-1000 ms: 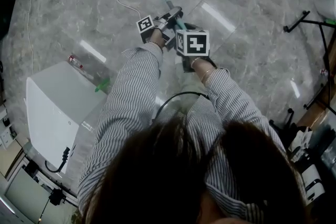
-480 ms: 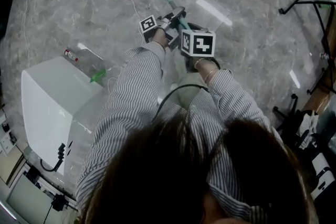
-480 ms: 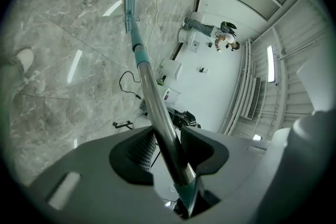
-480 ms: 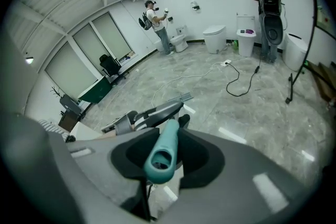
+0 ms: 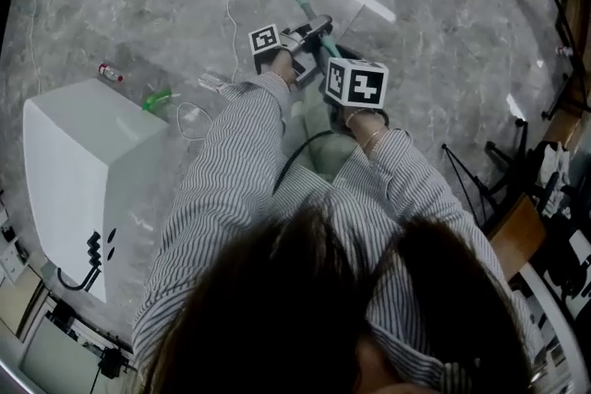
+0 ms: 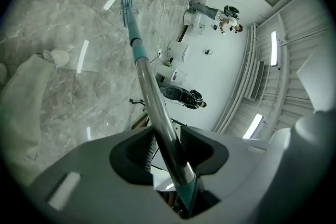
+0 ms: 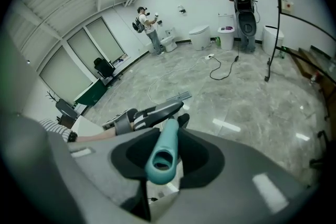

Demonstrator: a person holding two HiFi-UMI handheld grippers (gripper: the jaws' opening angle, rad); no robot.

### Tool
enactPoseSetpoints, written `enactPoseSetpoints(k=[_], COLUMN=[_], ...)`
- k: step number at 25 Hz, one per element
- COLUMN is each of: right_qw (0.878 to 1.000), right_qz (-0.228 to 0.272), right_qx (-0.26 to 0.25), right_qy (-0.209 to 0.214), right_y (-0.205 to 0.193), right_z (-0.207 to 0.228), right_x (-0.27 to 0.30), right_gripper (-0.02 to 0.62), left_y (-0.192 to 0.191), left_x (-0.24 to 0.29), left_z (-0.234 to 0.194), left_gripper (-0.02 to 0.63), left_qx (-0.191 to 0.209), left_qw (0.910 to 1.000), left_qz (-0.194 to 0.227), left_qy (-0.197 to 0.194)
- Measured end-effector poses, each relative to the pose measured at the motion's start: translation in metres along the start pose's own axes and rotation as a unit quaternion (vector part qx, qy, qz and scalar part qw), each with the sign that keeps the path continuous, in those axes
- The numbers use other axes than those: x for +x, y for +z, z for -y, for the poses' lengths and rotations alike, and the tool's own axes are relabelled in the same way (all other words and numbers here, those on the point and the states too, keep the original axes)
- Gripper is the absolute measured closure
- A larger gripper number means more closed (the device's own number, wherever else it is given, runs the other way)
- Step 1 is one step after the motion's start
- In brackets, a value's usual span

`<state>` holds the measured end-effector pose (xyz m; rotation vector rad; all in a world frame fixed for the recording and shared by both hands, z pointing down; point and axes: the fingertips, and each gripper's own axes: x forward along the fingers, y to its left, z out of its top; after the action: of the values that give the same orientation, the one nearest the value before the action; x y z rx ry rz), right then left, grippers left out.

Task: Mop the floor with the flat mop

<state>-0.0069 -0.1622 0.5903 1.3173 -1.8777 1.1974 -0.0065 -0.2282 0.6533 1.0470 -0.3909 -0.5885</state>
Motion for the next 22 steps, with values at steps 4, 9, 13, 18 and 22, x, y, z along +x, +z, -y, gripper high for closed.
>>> enactPoseSetpoints(k=[4,9,13,18,22], right_qw=[1.000,1.000,0.999,0.999,0.997], right_qz=[-0.010,-0.022,-0.032,-0.038,-0.055], right_qx=[0.014,0.001,-0.014,-0.033,-0.049], right_qy=[-0.002,-0.002,-0.001,0.004,0.007], right_y=[-0.069,-0.145,-0.204,-0.269,-0.326], right_z=[0.011,0.035,0.057,0.097,0.124], right_x=[-0.039,-0.090,-0.130,-0.189,-0.233], right_gripper=[0.483,0.483,0.483,0.483,0.483], left_y=[-0.065,-0.147,-0.212,-0.297,-0.365], left_x=[-0.029,-0.054,-0.070,-0.079,-0.091], left_z=[-0.036,-0.079,-0.112,-0.153,-0.188], left_gripper=[0.456,0.456,0.456,0.456,0.457], left_qx=[0.004,0.011,0.014,0.012,0.002], left_qw=[0.9999,0.9993,0.9990,0.9997,0.9999], left_qz=[-0.010,-0.024,-0.030,-0.017,-0.008], left_qy=[0.009,0.027,0.032,0.014,0.012])
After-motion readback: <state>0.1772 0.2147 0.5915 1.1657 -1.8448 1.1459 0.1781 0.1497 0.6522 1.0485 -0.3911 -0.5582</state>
